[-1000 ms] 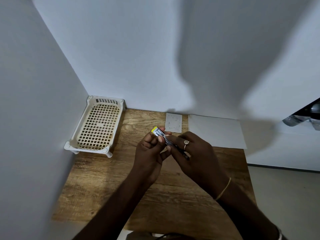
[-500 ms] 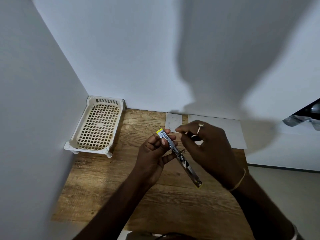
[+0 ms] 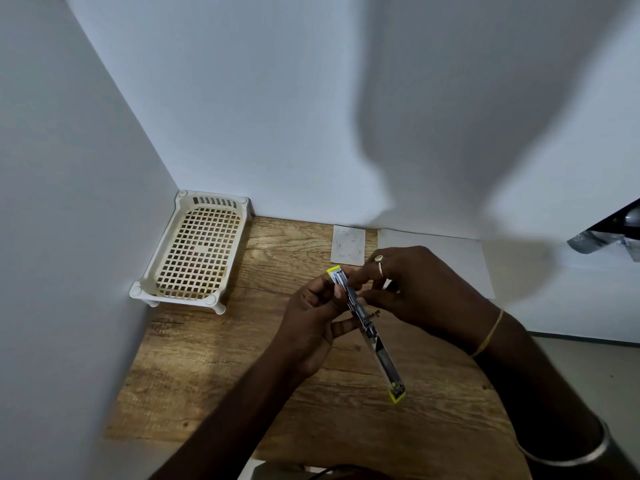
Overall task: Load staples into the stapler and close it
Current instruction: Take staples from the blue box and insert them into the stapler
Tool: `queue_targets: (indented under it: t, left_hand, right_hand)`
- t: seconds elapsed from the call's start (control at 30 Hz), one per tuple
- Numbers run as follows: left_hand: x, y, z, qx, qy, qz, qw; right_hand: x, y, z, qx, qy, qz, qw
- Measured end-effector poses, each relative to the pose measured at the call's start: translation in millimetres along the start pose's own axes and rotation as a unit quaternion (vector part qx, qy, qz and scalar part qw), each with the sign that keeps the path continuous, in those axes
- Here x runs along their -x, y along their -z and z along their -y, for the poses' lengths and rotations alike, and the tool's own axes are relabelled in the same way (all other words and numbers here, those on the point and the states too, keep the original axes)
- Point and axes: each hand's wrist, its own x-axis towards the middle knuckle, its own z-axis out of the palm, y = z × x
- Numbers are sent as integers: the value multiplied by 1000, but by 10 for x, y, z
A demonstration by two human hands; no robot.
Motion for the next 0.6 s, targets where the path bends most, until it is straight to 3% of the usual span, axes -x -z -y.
queue_targets:
  t: [0.6]
  left_hand:
    - [4,-10,63,0,35,10,999]
  right_hand:
    - [27,-44,-78,14,-18,11,1000]
